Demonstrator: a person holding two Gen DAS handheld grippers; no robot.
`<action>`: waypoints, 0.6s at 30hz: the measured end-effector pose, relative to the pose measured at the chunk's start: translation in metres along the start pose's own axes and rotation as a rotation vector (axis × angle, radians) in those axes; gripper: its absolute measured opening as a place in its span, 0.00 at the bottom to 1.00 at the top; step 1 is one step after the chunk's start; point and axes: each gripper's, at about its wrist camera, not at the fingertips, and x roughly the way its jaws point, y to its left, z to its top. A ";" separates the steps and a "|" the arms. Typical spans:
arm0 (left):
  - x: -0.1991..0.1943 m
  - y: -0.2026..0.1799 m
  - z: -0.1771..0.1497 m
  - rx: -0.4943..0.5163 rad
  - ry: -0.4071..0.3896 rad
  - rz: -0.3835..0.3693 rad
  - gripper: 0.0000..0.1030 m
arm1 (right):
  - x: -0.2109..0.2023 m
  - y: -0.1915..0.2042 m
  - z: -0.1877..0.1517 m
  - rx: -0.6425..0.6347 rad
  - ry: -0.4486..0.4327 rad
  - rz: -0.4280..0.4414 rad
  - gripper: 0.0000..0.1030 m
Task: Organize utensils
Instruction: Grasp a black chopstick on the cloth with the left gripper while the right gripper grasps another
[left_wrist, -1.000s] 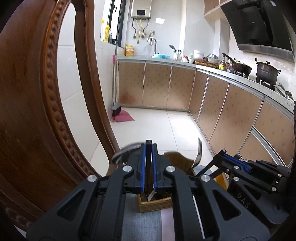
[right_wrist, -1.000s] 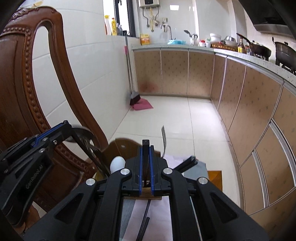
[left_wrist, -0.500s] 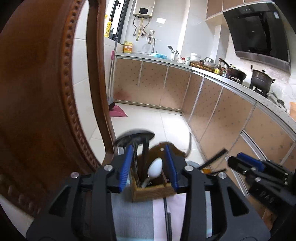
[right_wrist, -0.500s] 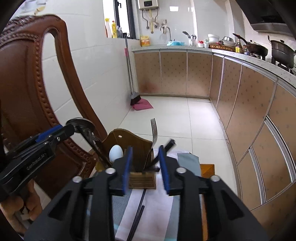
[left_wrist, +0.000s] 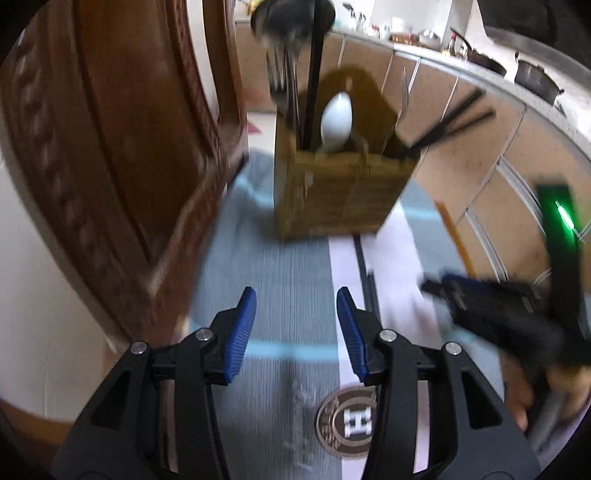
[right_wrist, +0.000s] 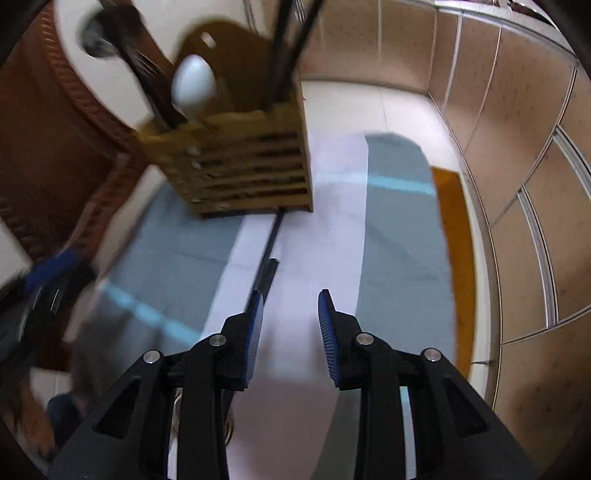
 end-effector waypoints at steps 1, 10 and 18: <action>0.002 0.000 -0.007 0.002 0.012 -0.002 0.45 | 0.006 0.002 0.004 0.005 0.006 -0.003 0.30; 0.001 0.015 -0.043 -0.016 0.078 -0.008 0.49 | 0.077 0.029 0.035 -0.024 0.065 -0.186 0.30; 0.007 0.024 -0.047 -0.027 0.087 -0.013 0.50 | 0.067 0.057 0.008 -0.113 0.131 -0.060 0.30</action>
